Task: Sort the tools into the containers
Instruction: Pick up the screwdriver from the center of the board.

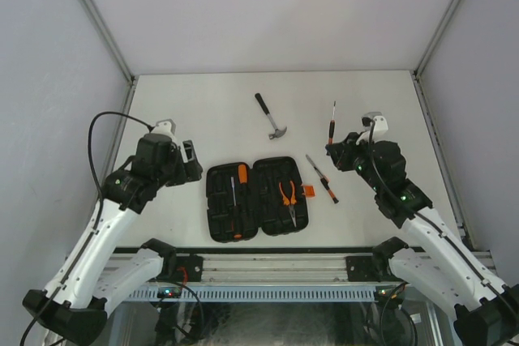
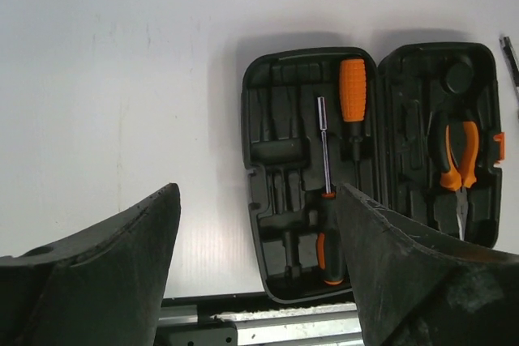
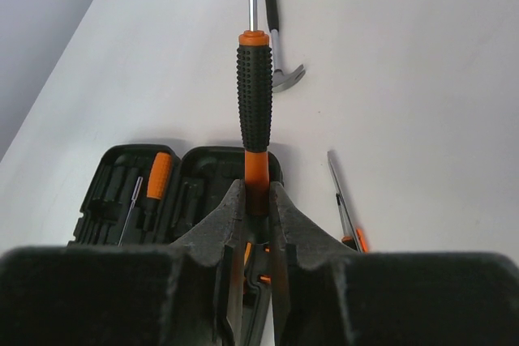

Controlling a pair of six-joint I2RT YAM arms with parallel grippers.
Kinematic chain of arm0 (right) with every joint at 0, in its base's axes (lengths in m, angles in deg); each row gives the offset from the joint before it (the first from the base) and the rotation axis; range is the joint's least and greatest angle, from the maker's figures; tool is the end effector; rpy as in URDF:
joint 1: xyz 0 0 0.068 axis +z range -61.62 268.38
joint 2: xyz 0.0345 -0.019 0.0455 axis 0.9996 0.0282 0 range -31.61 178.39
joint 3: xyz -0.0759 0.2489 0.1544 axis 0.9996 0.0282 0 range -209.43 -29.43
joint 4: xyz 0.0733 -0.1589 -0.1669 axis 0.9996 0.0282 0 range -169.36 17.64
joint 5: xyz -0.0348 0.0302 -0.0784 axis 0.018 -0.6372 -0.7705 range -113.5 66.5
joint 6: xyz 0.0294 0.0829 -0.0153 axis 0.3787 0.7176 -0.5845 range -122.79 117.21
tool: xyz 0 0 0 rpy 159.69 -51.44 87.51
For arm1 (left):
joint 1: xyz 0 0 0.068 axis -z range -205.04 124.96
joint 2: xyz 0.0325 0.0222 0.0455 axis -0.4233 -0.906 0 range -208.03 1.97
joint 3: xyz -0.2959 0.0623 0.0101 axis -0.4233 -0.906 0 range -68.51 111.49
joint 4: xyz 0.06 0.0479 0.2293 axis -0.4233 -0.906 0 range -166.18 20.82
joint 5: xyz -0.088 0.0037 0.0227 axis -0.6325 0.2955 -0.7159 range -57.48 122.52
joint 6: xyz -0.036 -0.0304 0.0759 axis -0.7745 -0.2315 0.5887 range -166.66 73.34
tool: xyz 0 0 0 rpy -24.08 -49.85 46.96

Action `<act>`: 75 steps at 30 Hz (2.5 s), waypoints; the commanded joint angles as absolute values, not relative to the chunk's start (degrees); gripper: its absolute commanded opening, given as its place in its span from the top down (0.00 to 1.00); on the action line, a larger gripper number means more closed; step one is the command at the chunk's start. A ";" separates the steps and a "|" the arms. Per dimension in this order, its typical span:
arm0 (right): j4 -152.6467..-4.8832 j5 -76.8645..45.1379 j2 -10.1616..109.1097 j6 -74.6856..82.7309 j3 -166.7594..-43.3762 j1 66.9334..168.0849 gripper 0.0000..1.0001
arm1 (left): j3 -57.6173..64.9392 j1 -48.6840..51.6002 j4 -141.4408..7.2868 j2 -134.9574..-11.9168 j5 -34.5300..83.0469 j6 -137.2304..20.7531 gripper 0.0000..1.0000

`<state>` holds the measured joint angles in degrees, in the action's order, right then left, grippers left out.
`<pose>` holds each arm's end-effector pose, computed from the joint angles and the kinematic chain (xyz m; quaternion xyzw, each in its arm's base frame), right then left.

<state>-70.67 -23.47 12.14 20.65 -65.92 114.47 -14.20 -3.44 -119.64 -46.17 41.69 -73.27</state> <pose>0.1657 0.0811 0.3063 -0.0186 0.7982 0.2524 0.5467 0.1430 -0.0430 0.3100 -0.0711 0.9163 -0.0909 0.3835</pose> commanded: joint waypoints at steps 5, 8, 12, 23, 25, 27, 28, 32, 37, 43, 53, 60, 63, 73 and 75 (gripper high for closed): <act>-77.55 -20.98 10.41 16.57 -65.38 116.26 1.00 | -16.06 -3.82 -111.12 -36.41 40.35 -74.26 0.10; -79.60 -21.74 10.57 11.91 -65.04 120.04 1.00 | -16.94 -3.80 -109.79 -34.25 36.55 -71.06 0.06; -82.08 -24.12 10.68 5.88 -64.95 127.01 0.99 | -16.89 -3.77 -110.65 -31.85 36.69 -70.13 0.00; -87.54 -14.05 14.00 -6.82 -64.00 138.43 1.00 | -18.88 -3.83 -107.53 -26.77 34.91 -70.17 0.00; -87.76 -12.96 14.99 -8.63 -63.99 140.12 1.00 | -18.91 -3.77 -107.22 -26.52 34.14 -70.28 0.00; -88.14 -12.62 15.88 -11.04 -63.98 141.99 1.00 | -18.96 -3.78 -106.90 -26.18 34.10 -70.30 0.00; -88.26 -12.91 16.26 -12.14 -64.00 142.91 1.00 | -18.91 -3.79 -106.89 -26.08 34.17 -70.26 0.00; -89.02 -12.85 17.85 -16.86 -64.00 145.77 1.00 | -18.83 -3.77 -106.89 -26.32 32.35 -69.36 0.00; -89.39 -10.37 18.91 -20.57 -64.04 147.27 1.00 | -18.47 -3.77 -106.53 -25.59 32.06 -68.57 0.00; -86.94 -11.20 19.52 -29.78 -64.00 150.59 1.00 | -17.59 -3.79 -107.04 -25.96 31.95 -67.94 0.00; -79.37 -13.33 18.77 -49.19 -64.03 156.20 1.00 | -17.45 -3.77 -104.34 -25.15 20.14 -65.88 0.03; -77.20 -25.86 20.59 -59.02 -64.49 159.39 1.00 | -18.95 1.77 -102.65 -26.96 19.93 -68.14 0.06; -75.51 -29.75 21.80 -63.00 -65.17 159.40 1.00 | -20.66 9.67 -100.00 -28.28 23.05 -69.45 0.06; -70.28 -38.30 23.90 -73.39 -66.80 159.41 1.00 | -21.99 21.91 -97.32 -37.72 24.55 -68.51 0.15; -70.75 -38.23 23.77 -74.36 -66.78 159.23 1.00 | -22.06 22.40 -97.34 -40.17 23.39 -68.16 0.18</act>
<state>-69.78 -35.16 24.07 -69.82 -64.02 158.99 -21.31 21.13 -100.34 -37.06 24.38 -68.99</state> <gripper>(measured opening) 0.112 0.846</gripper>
